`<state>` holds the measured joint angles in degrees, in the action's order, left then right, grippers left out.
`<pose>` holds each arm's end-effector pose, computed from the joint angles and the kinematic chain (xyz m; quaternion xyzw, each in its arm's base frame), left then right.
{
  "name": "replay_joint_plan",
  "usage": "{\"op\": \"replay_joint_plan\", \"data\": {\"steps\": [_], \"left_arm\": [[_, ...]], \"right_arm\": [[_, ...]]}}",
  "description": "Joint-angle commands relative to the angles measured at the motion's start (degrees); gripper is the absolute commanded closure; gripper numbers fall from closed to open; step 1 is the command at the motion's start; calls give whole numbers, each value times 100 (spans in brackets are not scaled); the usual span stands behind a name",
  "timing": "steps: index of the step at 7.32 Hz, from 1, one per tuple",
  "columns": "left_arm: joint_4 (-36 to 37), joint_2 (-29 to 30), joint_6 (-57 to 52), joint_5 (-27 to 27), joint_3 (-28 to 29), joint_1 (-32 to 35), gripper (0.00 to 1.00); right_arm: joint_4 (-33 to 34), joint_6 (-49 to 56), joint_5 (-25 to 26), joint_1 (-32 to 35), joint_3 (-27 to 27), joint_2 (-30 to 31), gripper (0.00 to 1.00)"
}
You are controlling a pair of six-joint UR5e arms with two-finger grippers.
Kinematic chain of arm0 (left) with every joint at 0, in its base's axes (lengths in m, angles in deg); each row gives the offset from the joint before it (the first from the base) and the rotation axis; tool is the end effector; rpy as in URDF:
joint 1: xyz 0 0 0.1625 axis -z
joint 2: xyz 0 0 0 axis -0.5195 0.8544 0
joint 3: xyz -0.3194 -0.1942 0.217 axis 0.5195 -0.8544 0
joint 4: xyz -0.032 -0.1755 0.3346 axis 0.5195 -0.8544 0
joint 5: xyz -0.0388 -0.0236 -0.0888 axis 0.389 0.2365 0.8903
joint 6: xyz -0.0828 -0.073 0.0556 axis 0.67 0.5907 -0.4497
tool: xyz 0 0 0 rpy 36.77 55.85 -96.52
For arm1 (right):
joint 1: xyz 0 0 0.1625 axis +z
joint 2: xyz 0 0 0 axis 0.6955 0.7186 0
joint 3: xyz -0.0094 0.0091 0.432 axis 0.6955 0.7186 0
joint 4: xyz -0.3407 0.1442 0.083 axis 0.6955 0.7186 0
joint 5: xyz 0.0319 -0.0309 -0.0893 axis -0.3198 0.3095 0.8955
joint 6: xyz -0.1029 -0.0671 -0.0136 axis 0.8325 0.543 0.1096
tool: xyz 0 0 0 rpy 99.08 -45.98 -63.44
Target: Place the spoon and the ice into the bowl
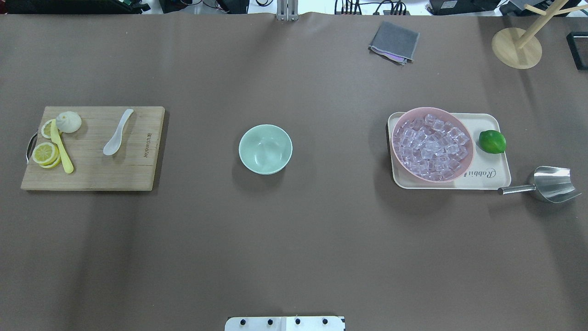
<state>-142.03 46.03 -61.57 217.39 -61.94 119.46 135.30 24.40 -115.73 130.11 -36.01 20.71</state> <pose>-0.0322 -0.3622 0.6640 0.0444 0.3948 0.0251 0.9174 0.0325 -0.3109 0.6609 -0.0298 -0.3417 -0.0527 0.9378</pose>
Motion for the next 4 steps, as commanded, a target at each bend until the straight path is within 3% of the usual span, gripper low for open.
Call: {"op": "replay_joint_plan", "data": {"steps": [1, 3, 4], "left_arm": [[-9, -5, 9, 0, -52, 0, 1], [-26, 30, -26, -17, 0, 0, 1], [-418, -22, -166, -522, -52, 0, 1]], "right_arm": [[0, 0, 0, 0, -6, 17, 0], [-17, 9, -9, 0, -6, 26, 0], [-17, 9, -17, 0, -24, 35, 0]]}}
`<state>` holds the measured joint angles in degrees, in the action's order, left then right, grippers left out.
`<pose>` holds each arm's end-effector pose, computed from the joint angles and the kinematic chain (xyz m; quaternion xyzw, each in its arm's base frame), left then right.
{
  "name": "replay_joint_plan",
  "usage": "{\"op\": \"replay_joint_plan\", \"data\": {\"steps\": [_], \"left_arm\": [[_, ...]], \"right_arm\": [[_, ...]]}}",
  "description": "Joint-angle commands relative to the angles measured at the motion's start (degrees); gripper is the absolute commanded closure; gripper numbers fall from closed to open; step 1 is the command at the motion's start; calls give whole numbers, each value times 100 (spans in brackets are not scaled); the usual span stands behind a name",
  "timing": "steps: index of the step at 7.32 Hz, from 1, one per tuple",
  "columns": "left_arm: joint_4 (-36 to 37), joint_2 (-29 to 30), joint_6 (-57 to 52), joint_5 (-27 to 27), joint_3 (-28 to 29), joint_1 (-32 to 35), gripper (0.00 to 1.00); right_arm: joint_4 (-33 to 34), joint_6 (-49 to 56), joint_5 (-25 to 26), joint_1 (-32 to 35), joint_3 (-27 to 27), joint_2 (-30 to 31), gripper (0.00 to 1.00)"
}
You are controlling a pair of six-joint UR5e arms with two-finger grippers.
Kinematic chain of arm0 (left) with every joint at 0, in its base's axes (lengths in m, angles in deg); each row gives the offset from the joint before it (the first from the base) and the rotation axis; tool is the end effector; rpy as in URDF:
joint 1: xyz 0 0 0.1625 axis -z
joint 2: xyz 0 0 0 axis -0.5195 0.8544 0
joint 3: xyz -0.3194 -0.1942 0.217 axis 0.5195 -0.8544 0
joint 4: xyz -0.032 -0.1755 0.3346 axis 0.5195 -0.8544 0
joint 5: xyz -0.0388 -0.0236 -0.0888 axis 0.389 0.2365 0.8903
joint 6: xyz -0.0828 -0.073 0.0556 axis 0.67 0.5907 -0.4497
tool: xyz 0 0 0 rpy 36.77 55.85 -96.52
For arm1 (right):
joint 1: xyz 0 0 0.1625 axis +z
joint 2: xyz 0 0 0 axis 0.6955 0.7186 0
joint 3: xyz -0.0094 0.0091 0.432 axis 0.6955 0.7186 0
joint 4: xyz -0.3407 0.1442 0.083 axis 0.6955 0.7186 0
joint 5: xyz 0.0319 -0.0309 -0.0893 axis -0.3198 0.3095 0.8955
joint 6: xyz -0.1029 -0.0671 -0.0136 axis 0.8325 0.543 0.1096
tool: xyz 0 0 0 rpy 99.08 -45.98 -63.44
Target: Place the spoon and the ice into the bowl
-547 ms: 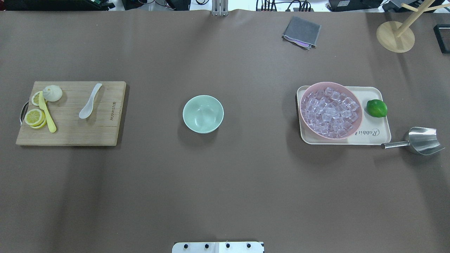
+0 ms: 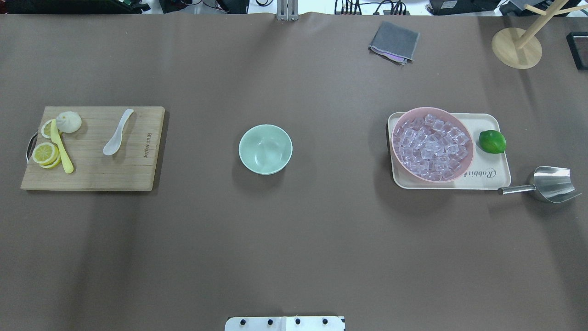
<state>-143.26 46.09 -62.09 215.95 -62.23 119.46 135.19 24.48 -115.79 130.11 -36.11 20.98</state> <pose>-0.0343 -0.3650 0.6611 0.0595 0.3830 0.0338 0.9212 0.0326 -0.3089 0.6613 -0.0301 -0.3422 -0.0531 0.9376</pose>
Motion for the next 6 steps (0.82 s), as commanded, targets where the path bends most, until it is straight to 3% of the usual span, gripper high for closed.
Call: {"op": "replay_joint_plan", "data": {"steps": [1, 2, 3, 5, 6], "left_arm": [[-351, 32, -106, -462, 11, -9, 1], [-377, 111, -106, -393, -75, -9, 1], [-473, 391, -115, -401, -67, -9, 1], [-1409, 795, -63, -427, 237, -9, 1], [-1510, 859, 34, -393, 327, -9, 1]], "right_arm": [[-15, -8, -29, 0, -41, -9, 0], [-285, -16, -99, 0, -128, -9, 0], [-1071, -25, -91, 0, -94, -9, 0], [-2295, -87, -90, 0, -76, -18, 0], [-2753, -95, -73, 0, -67, -105, 0]]}}
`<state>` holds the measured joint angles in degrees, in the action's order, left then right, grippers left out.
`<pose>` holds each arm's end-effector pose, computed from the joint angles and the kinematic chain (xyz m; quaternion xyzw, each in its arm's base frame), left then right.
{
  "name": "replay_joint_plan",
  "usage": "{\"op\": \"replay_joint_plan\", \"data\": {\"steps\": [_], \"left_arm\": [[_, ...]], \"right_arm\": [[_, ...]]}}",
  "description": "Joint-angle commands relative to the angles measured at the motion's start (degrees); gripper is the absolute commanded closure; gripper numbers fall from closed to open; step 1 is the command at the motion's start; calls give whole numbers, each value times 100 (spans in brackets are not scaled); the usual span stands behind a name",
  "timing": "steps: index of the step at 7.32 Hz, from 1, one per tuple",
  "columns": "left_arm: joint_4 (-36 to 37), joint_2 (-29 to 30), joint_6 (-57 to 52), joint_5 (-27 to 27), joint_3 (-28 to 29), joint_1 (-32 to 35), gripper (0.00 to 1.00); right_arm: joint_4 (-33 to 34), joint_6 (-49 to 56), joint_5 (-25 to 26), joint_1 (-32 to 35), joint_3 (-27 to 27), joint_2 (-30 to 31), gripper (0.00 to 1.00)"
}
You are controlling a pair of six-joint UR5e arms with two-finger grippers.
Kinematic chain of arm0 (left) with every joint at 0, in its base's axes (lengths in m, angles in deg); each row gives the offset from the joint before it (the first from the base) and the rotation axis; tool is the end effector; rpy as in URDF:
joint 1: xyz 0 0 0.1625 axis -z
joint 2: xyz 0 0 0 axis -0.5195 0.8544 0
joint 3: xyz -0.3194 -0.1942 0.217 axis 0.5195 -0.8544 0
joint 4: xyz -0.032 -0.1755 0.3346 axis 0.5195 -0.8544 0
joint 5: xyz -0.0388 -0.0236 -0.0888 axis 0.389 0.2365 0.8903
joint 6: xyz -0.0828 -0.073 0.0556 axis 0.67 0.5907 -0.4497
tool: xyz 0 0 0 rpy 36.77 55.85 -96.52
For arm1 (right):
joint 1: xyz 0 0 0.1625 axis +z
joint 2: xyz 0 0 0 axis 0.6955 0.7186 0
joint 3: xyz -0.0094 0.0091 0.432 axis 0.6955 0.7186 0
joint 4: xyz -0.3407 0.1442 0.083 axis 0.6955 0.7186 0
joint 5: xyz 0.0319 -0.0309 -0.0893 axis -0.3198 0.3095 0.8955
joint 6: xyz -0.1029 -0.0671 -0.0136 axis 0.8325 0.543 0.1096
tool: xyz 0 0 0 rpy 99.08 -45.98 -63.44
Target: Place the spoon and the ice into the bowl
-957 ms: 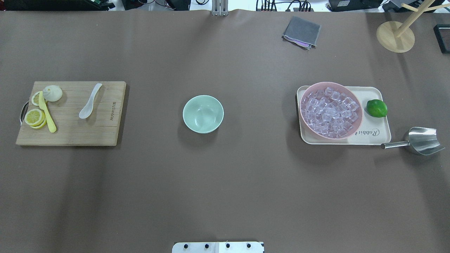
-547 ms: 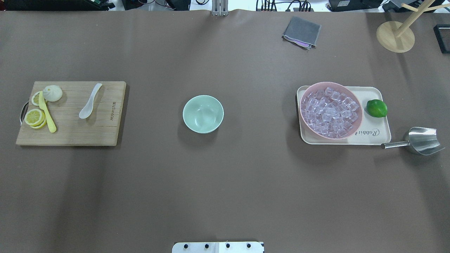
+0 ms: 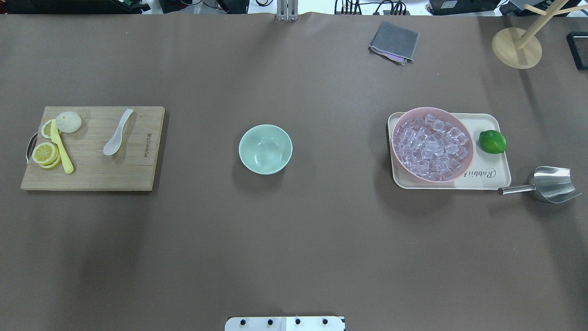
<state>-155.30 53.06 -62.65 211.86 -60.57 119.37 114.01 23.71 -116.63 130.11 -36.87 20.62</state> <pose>-0.0378 -0.4350 0.6064 0.2031 0.3449 0.0886 0.9121 0.0289 -0.3419 0.6111 0.1494 -0.3458 -0.1133 0.9194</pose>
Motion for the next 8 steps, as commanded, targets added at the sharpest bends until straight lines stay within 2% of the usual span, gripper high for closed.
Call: {"op": "replay_joint_plan", "data": {"steps": [1, 2, 3, 4, 5, 6, 7, 8], "left_arm": [[-308, 214, 117, 17, 154, -9, 1], [-317, 302, 152, 35, 101, -26, 1], [-482, 372, 422, 305, 118, -105, 1], [-719, 486, 1017, 499, 92, -262, 1], [-921, 731, 1545, 492, 101, -690, 1], [-1019, 864, 2028, 449, 109, -1164, 1], [-1011, 900, 2599, 396, 144, -1439, 1], [-1011, 1083, 2770, 65, 223, -1798, 1]], "right_arm": [[-726, -44, -6, 0, -17, -166, 0], [-718, -62, -24, 0, 0, -245, 0], [-718, -480, -355, -9, 0, -472, 0], [-718, -1267, -749, -104, -35, -727, 0], [-709, -1875, -832, -349, -87, -955, 0], [-709, -2491, -754, -665, -105, -1219, 0], [-709, -3167, -466, -998, -192, -1352, 0], [-700, -3652, 93, -1419, -341, -1353, 0]]}}
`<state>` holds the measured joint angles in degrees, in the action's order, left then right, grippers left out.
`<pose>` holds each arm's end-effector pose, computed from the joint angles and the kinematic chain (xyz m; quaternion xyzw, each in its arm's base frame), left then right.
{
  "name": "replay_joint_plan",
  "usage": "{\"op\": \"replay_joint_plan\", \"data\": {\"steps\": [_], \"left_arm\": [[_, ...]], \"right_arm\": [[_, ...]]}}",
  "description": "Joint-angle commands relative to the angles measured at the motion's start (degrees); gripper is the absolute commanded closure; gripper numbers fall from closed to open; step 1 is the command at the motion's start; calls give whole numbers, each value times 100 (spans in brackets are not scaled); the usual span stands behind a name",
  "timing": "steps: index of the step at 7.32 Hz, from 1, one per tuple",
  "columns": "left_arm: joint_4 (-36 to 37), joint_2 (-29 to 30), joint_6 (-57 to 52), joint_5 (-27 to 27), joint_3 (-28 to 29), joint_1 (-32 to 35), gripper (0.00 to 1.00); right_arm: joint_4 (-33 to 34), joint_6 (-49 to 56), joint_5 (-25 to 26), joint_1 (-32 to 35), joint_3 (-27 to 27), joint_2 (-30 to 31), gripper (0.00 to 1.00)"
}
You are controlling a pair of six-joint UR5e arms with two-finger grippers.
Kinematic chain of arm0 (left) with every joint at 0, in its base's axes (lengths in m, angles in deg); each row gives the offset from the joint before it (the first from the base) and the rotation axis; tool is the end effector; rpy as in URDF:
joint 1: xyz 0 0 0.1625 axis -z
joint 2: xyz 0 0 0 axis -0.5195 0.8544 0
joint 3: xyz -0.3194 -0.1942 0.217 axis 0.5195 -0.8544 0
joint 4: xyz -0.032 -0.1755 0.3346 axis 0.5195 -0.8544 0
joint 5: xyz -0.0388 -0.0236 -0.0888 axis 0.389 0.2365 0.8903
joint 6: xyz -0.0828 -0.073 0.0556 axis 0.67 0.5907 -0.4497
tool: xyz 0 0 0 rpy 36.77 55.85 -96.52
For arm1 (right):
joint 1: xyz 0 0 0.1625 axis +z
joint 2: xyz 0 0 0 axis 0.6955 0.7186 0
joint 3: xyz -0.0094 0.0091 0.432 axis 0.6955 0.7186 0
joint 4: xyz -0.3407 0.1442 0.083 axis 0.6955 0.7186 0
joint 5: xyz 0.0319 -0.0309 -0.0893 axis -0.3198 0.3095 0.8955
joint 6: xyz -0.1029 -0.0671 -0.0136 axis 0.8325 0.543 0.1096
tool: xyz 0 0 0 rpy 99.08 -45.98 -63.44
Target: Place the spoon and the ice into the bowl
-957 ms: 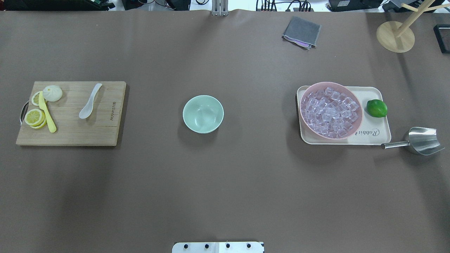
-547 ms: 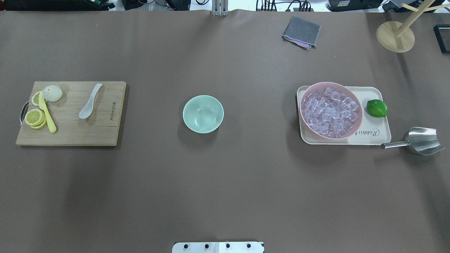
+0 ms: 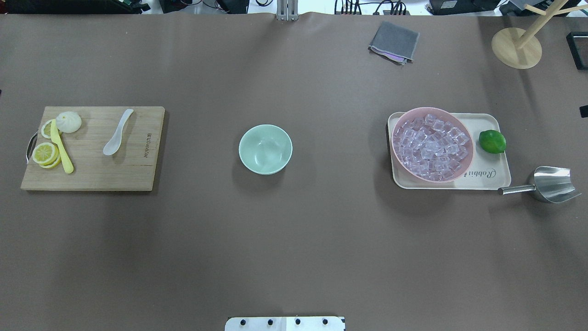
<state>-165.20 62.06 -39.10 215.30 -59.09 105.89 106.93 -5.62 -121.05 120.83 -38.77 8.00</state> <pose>0.0869 -0.4920 0.5184 0.2036 0.4458 0.0730 0.8686 -0.0528 -0.4232 0.4887 0.1769 -0.4477 -0.0336 0.8759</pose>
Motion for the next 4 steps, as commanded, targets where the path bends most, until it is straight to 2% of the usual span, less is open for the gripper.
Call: {"op": "replay_joint_plan", "data": {"steps": [1, 4], "left_arm": [[-30, 403, 852, -657, 163, -907, 1], [-91, 1027, 1234, -1642, 864, -1718, 2]], "right_arm": [[7, -1063, 871, -757, -249, -91, 0], [33, -2128, 2005, -1671, -311, -170, 1]]}}
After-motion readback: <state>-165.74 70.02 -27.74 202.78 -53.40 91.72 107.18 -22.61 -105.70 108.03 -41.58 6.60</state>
